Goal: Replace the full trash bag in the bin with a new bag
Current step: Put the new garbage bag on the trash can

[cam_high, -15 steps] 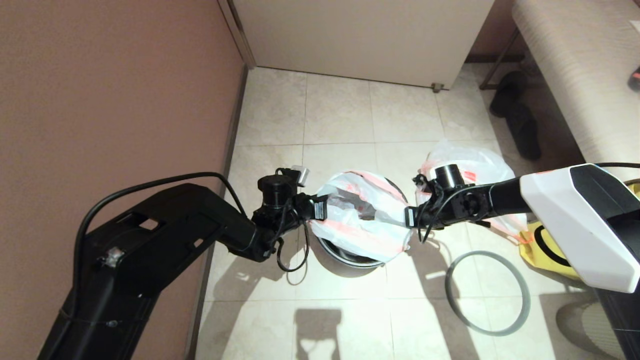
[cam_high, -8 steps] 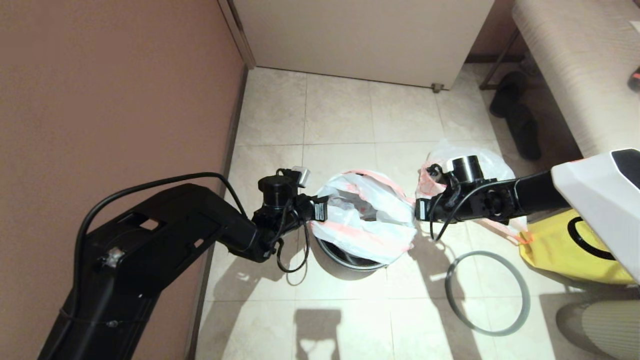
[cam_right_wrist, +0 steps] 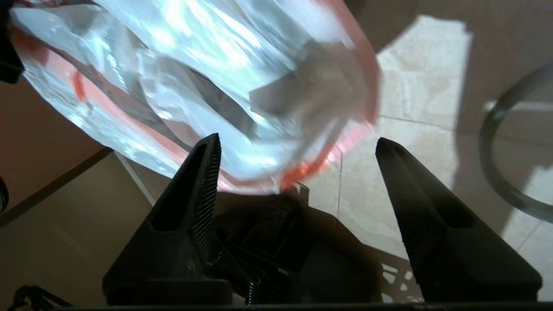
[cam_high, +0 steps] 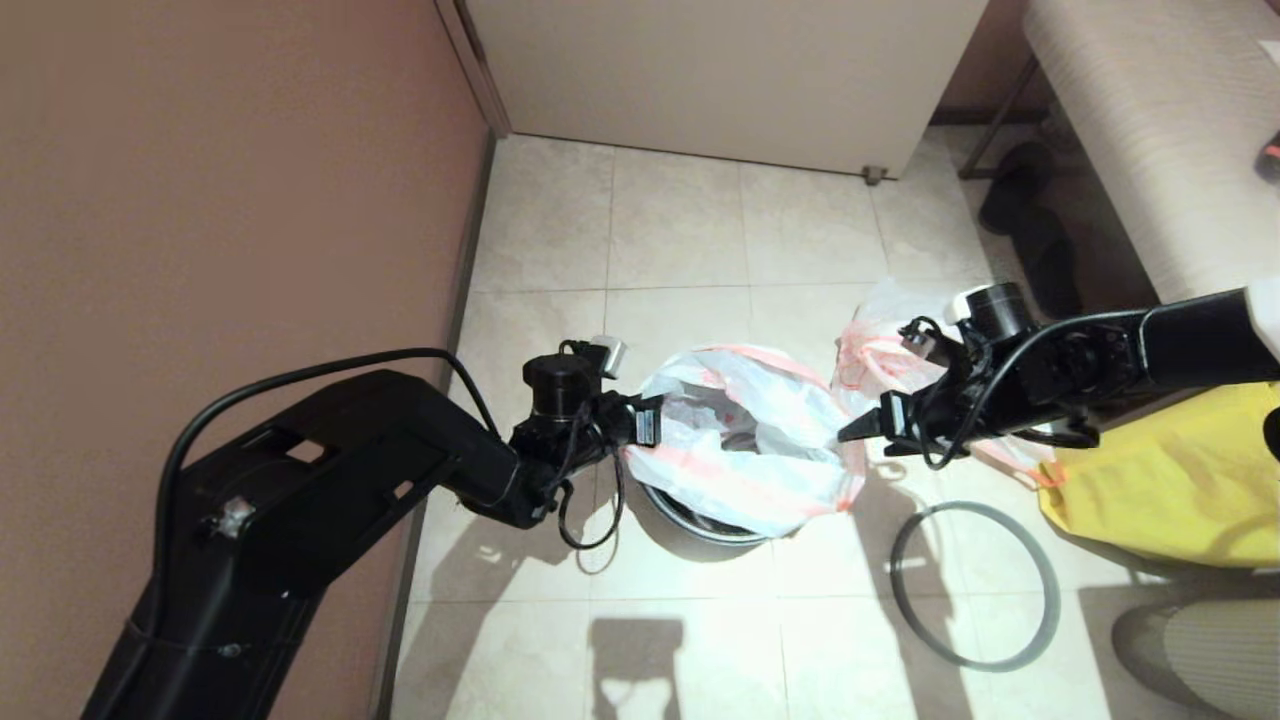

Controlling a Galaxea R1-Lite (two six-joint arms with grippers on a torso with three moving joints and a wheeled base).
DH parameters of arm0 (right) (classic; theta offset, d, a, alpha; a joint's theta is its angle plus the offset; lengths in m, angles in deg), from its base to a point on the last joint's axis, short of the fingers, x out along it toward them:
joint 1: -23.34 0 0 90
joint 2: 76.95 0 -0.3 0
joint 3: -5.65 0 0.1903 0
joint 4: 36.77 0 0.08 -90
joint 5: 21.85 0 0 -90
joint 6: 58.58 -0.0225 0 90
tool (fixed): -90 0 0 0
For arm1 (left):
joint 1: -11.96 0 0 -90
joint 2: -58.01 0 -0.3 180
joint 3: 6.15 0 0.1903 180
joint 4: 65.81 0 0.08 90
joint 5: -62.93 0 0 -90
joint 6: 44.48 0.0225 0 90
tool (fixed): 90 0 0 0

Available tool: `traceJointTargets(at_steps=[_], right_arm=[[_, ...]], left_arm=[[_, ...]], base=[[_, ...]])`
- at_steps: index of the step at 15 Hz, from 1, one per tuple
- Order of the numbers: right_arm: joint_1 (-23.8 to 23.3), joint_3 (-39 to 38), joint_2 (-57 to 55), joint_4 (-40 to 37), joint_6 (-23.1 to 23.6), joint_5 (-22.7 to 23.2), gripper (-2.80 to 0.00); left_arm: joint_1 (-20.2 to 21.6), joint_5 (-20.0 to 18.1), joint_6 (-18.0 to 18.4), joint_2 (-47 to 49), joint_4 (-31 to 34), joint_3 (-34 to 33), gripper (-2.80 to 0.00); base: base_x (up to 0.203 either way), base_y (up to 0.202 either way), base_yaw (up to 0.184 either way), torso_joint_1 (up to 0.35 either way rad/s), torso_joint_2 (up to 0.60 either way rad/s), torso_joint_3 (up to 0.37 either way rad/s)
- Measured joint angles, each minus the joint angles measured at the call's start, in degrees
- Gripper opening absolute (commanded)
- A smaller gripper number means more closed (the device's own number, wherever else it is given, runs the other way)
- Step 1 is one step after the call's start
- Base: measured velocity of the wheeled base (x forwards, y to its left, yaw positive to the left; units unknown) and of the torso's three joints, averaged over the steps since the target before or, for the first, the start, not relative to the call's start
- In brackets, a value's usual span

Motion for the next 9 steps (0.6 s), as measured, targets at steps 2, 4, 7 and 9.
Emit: traceJointTargets(at_steps=[2, 4, 7, 9], right_arm=[[0.1, -1.5, 1.2, 0.2, 0.4, 0.2, 0.0], [-0.2, -0.6, 1.5, 2.1, 0.3, 1.6, -2.8], [1.0, 4.4, -0.1, 4.4, -0.5, 3.6, -2.8], [1.9, 8.8, -2.7, 4.3, -0.9, 3.6, -2.8]], left_arm=[[-0.3, 0.0, 0.0, 0.0, 0.0, 0.0, -2.8], [-0.4, 0.1, 0.1, 0.2, 0.0, -0.1, -2.8], [-1.0, 0.0, 0.1, 0.4, -0.1, -0.5, -2.8], [-1.1, 0.0, 0.2, 0.6, -0.2, -0.5, -2.8]], base=[[0.0, 0.0, 0.0, 0.0, 0.0, 0.0], [0.0, 0.0, 0.0, 0.0, 0.0, 0.0], [0.0, 0.0, 0.0, 0.0, 0.0, 0.0], [0.0, 0.0, 0.0, 0.0, 0.0, 0.0]])
